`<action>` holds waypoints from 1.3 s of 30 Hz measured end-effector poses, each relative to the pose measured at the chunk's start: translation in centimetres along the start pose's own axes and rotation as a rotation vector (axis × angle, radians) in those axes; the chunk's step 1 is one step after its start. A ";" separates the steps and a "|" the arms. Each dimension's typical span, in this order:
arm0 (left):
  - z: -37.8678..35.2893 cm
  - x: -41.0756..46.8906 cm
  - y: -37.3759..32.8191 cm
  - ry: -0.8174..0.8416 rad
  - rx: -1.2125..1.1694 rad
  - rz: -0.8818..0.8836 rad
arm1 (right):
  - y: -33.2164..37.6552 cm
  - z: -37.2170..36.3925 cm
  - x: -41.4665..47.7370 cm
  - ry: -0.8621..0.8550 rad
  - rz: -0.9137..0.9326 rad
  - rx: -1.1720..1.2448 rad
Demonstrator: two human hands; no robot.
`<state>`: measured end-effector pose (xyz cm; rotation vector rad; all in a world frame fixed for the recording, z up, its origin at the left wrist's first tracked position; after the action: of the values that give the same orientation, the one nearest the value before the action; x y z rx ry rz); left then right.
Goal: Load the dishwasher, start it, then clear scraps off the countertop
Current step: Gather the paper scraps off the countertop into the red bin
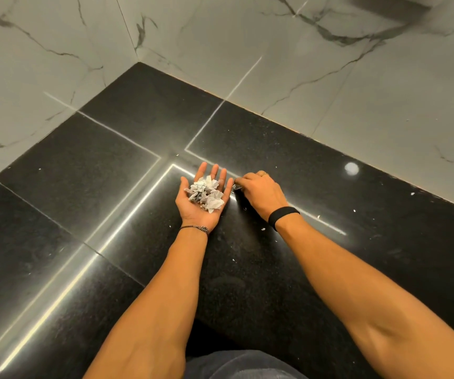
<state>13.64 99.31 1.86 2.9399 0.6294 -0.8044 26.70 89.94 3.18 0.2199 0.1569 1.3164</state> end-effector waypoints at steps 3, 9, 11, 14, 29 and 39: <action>-0.2 0.1 0.3 -0.008 0.011 0.003 | -0.3 0.7 -1.0 0.049 -0.032 -0.090; -0.8 0.3 1.4 -0.018 0.058 0.015 | -0.5 3.4 -1.8 -0.368 -0.336 0.403; -1.0 0.1 1.9 0.000 0.068 0.026 | 0.5 4.6 -1.4 -0.469 -0.296 0.559; -1.4 0.1 2.7 0.003 0.094 0.027 | 2.4 6.5 -1.1 -0.505 -0.200 0.698; -4.0 -0.4 4.6 0.067 0.035 -0.066 | 5.6 4.1 -2.3 -0.610 -0.206 0.893; -5.0 -5.0 4.4 0.060 0.037 -0.222 | 10.5 4.8 -2.7 -0.806 -0.409 1.630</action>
<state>13.84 94.06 8.28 2.9733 0.9692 -0.7518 17.35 89.45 10.38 1.9333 0.5199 0.3327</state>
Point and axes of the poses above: each hand's wrist, its own x-axis towards the middle knuckle, its own z-axis out of the back of the hand, y = z × x, the point moved 2 cm from there along x, towards the middle knuckle, and after that the axes turned 10 degrees about z, right-handed, at the moved point
